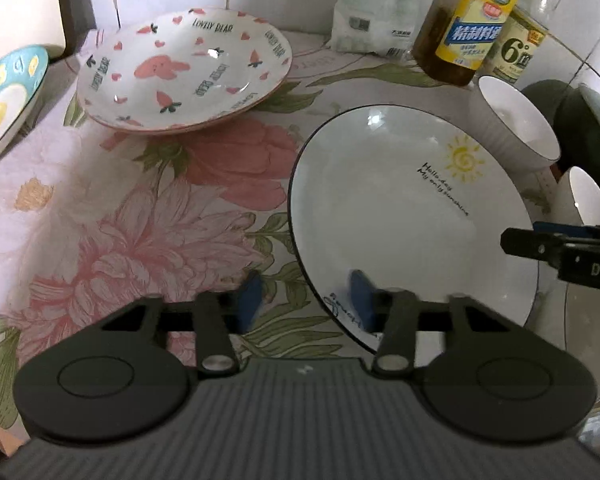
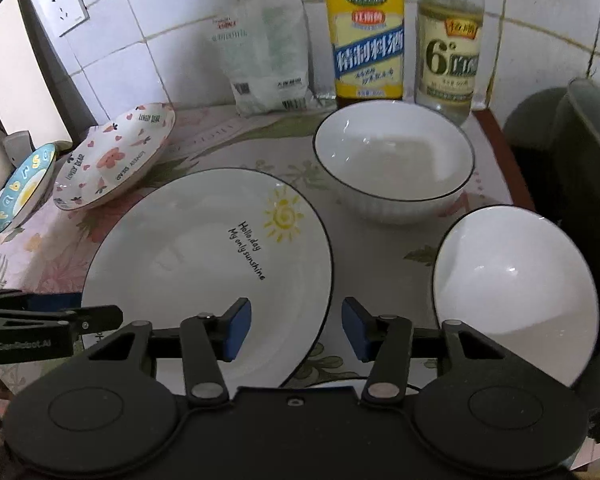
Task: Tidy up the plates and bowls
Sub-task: 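Close the right gripper on the sun plate rim and lift it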
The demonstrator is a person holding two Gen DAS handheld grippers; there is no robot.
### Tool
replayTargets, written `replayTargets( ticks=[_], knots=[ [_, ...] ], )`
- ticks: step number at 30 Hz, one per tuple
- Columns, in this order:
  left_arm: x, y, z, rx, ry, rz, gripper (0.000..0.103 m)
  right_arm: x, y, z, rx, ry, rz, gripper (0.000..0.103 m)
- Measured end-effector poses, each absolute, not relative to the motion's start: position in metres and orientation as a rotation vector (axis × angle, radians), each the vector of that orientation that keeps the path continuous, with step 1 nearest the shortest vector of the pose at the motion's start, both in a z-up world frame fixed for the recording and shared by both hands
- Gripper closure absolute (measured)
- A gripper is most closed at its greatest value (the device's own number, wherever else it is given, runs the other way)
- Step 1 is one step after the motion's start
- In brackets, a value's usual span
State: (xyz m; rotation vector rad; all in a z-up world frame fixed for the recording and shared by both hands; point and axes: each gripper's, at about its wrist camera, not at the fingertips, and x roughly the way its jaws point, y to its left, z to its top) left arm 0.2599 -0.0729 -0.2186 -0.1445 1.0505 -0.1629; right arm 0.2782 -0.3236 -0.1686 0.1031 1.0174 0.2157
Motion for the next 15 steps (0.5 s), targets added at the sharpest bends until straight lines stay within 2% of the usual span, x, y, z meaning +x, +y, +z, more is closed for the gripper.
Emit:
replayTargets(
  ticks=[1, 3, 5, 9, 15],
  knots=[
    [0.261, -0.072, -0.219, -0.160, 1.055, -0.175, 0.069, 0.279, -0.323, -0.170, 0.106, 1.023, 0.218, 0.054],
    [0.263, -0.071, -0.219, -0.183, 1.062, -0.187, 0.080, 0.283, -0.322, -0.173, 0.102, 1.035, 0.210, 0.058],
    [0.264, -0.072, -0.219, -0.203, 1.067, -0.195, 0.085, 0.285, -0.321, -0.175, 0.083, 1.047, 0.207, 0.063],
    [0.264, -0.072, -0.221, -0.226, 1.065, -0.186, 0.086, 0.287, -0.318, -0.179, 0.053, 1.053, 0.221, 0.063],
    [0.269, -0.066, -0.226, -0.300, 1.081, -0.191, 0.085, 0.296, -0.331, -0.188, 0.169, 1.076, 0.232, 0.067]
  ],
)
